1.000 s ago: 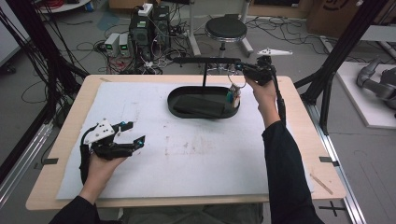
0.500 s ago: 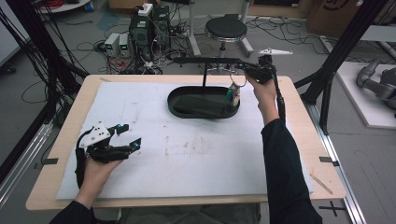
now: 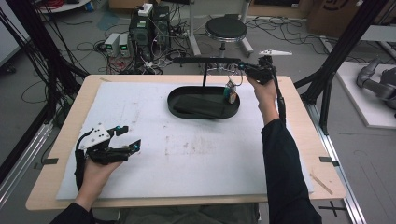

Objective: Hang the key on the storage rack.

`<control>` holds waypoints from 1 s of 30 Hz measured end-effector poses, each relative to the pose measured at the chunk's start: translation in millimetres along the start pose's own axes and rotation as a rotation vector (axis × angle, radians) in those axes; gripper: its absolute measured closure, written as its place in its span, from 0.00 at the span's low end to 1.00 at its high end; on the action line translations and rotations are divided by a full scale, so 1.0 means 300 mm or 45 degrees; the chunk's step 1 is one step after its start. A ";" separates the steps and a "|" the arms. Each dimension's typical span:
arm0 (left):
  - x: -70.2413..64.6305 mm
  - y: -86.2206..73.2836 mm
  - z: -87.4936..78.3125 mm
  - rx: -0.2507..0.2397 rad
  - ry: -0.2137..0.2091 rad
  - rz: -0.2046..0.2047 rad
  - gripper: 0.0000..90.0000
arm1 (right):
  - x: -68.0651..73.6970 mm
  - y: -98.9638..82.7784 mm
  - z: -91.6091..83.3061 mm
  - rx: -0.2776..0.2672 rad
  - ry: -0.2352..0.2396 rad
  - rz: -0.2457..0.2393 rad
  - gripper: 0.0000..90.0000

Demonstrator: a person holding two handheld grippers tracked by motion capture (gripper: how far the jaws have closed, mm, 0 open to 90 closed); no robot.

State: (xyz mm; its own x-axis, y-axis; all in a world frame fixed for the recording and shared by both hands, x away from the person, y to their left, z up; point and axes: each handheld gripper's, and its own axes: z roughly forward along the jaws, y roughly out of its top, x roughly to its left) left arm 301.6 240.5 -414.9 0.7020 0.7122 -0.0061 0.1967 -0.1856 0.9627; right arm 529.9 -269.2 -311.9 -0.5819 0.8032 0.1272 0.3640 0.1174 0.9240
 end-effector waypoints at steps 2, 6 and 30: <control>0.000 0.000 0.001 0.001 -0.002 0.003 0.27 | 0.004 0.002 -0.003 -0.011 -0.022 -0.001 1.00; -0.004 0.001 0.005 0.003 -0.004 0.006 0.27 | 0.012 0.004 -0.008 0.012 -0.055 -0.034 1.00; 0.005 0.043 0.034 -0.030 -0.010 0.033 0.27 | 0.150 -0.083 -0.311 0.064 0.059 -0.170 0.44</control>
State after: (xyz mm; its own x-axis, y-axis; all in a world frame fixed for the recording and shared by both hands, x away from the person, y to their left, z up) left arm 312.1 232.2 -405.2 0.7120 0.7019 0.0173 0.1622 -0.1884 0.9686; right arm 426.9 -290.5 -295.7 -0.6604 0.7506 0.0220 0.3162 0.2514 0.9148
